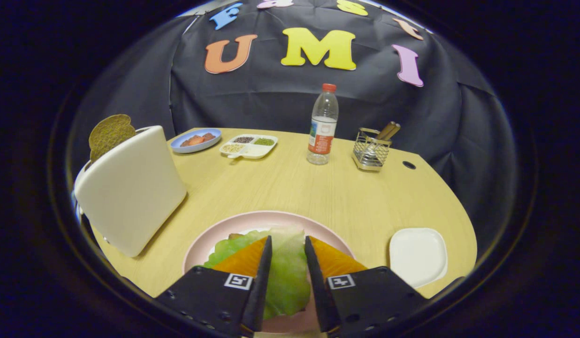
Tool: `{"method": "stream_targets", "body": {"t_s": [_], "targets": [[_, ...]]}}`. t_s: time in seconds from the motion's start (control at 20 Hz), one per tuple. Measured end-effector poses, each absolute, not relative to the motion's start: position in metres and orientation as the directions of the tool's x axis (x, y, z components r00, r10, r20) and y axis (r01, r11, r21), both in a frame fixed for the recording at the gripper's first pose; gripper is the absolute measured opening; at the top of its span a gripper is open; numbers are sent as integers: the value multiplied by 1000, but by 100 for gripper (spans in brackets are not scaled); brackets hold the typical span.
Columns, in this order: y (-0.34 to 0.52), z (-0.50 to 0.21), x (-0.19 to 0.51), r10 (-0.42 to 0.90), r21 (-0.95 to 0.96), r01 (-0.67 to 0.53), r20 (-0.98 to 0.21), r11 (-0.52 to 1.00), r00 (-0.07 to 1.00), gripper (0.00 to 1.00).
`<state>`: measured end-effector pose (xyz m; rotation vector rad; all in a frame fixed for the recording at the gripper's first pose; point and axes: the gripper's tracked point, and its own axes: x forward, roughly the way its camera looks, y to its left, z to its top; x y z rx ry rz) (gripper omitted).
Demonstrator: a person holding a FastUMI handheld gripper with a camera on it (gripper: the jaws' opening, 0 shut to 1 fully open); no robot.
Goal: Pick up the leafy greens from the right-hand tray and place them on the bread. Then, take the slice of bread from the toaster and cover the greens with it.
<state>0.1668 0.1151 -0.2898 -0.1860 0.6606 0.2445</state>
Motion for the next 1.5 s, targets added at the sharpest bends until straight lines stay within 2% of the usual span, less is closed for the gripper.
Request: {"method": "stream_targets", "body": {"t_s": [0.15,0.25,0.5,0.85,1.15,1.5], "targets": [[101,-273,164,142,-105,-250,-592,963,794,87],[98,-255,157,130,-118,-232,-556,965,821,95],[114,-203,133,172,-74,-238,-495,968,852,97],[183,-117,114,276,-37,-319,-414,947,867,96],[252,-102,111,332,11,-362,-426,932,842,96],[336,-122,116,391,69,-411,-483,909,783,95]]}}
